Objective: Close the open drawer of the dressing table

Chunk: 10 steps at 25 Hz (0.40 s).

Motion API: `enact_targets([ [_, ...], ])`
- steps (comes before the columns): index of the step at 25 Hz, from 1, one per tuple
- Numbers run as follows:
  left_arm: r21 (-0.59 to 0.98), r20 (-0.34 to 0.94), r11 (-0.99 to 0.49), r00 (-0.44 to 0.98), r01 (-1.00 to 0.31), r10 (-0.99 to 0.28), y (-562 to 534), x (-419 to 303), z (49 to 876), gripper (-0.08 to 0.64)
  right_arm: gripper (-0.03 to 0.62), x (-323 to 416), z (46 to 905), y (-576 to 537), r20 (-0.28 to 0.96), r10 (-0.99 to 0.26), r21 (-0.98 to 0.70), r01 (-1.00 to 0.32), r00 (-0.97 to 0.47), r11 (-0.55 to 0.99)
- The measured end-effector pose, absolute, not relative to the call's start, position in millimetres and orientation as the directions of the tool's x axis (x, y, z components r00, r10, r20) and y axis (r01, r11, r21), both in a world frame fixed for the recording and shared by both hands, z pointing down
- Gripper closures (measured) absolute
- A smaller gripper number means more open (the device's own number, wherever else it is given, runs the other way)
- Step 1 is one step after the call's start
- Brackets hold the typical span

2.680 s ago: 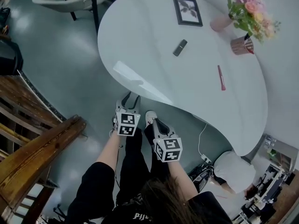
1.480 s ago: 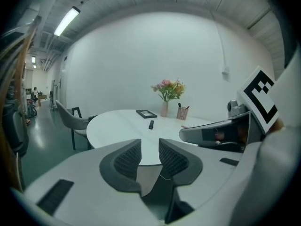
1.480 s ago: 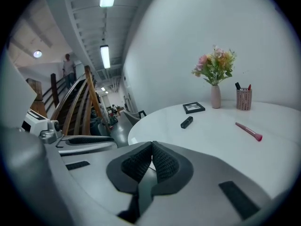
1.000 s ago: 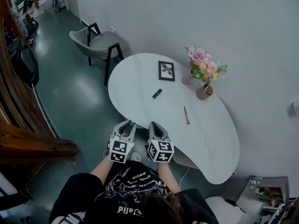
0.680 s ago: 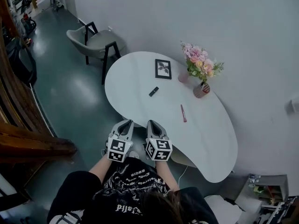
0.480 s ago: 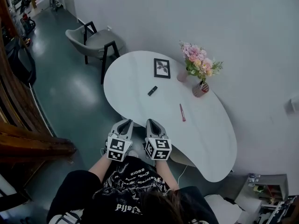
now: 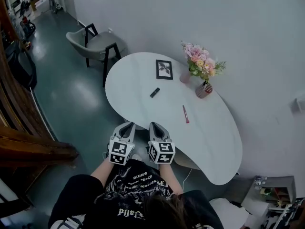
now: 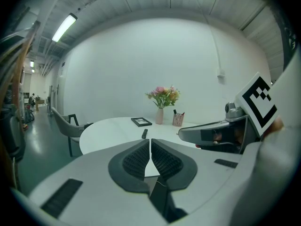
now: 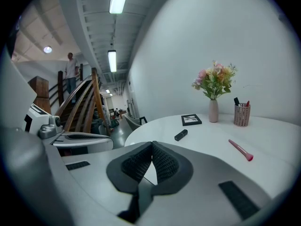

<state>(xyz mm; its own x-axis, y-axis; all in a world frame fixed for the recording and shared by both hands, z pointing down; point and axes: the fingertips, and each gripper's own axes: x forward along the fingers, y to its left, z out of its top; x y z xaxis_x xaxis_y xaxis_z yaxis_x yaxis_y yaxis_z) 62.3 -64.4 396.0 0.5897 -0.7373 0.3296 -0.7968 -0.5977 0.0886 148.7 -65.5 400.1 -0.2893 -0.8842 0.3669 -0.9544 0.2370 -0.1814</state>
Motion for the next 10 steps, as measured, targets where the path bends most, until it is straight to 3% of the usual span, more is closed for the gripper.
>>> enact_targets([
  [10, 0.087, 0.330, -0.591, 0.583, -0.802, -0.743, -52, 55, 399, 0.529, 0.566, 143, 404, -53, 0.371, -0.883, -0.174, -0.956, -0.286, 0.237],
])
